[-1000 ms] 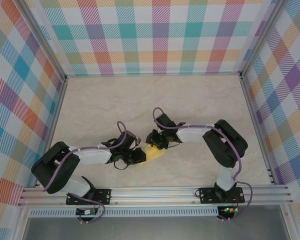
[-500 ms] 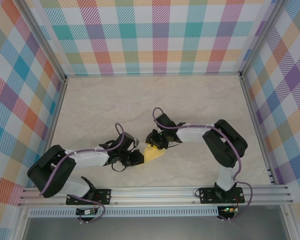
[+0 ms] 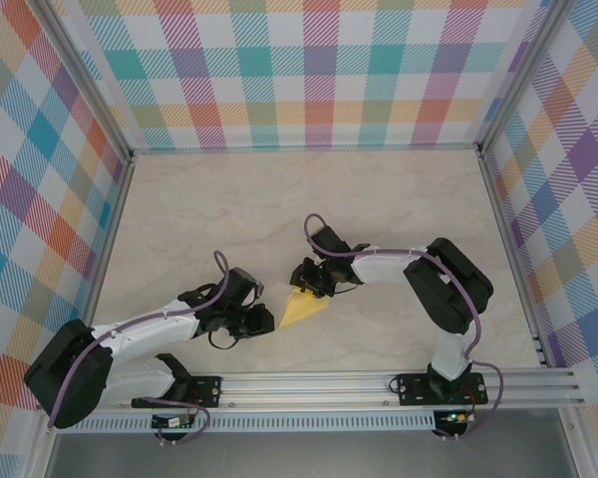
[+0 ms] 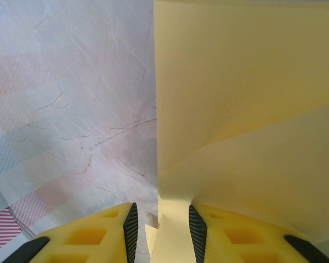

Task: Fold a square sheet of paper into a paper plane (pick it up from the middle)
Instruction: Fourth fold the wing at the center of the table.

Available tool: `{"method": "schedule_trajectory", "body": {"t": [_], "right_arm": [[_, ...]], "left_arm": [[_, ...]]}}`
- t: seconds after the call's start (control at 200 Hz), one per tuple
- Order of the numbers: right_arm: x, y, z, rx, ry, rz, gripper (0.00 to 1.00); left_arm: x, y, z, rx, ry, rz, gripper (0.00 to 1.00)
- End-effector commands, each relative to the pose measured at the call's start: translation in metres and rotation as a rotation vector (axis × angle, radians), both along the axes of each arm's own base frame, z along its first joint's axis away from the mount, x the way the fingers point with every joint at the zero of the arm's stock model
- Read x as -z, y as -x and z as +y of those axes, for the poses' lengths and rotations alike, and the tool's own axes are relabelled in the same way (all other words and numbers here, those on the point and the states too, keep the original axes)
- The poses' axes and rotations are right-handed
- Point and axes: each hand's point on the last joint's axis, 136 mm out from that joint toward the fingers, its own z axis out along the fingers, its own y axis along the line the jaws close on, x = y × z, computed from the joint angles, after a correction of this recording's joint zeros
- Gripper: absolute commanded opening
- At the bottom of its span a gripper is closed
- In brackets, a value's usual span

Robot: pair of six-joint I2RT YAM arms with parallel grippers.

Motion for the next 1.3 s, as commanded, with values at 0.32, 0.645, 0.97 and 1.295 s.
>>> {"method": "schedule_trajectory", "body": {"t": [0.32, 0.645, 0.97, 1.295], "right_arm": [[0.046, 0.023, -0.029, 0.03, 0.163, 0.121, 0.35], [0.038, 0.018, -0.025, 0.029, 0.141, 0.102, 0.35], [-0.017, -0.022, -0.022, 0.03, 0.056, -0.038, 0.36], [-0.044, -0.014, -0.009, -0.041, -0.1, -0.103, 0.08]], "left_arm": [[-0.033, -0.061, -0.06, -0.029, 0.158, -0.126, 0.17], [0.023, -0.054, -0.044, -0.07, 0.021, -0.037, 0.14], [0.063, -0.03, 0.001, -0.108, -0.172, 0.025, 0.09], [0.065, -0.033, -0.002, -0.102, -0.181, 0.024, 0.06]]}}
